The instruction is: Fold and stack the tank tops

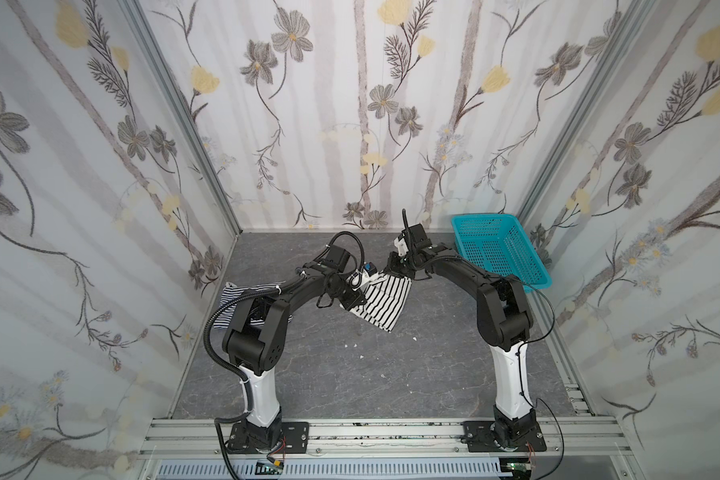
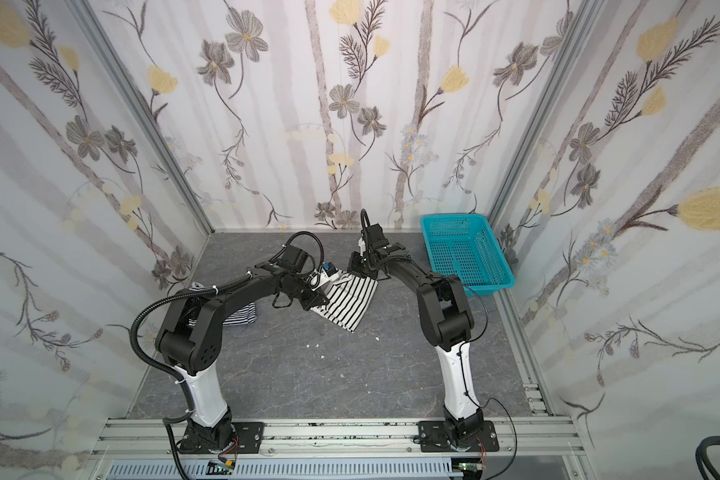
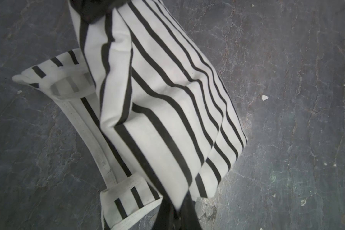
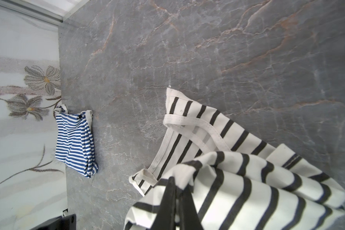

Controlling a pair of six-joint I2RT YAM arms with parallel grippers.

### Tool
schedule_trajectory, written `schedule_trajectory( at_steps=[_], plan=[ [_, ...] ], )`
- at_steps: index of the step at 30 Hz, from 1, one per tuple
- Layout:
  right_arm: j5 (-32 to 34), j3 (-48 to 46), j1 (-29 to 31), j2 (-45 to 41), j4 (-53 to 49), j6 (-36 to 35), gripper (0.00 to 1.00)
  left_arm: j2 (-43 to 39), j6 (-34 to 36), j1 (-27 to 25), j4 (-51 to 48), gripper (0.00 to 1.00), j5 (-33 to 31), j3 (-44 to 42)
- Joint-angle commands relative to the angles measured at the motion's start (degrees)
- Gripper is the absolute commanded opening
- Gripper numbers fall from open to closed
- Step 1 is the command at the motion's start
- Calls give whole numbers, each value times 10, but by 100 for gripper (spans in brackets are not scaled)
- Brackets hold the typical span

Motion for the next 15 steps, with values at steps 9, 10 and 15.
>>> schedule_trajectory(
  at_steps=[9, 10, 15],
  plan=[
    [-26, 75, 5, 69, 20, 6, 2, 24, 28, 43, -3, 0, -30, -1],
    [-32, 82, 5, 77, 22, 7, 3, 27, 31, 46, -2, 0, -35, -1],
    [-49, 103, 5, 108, 41, 19, 16, 44, 32, 62, -2, 0, -57, 10]
  ],
)
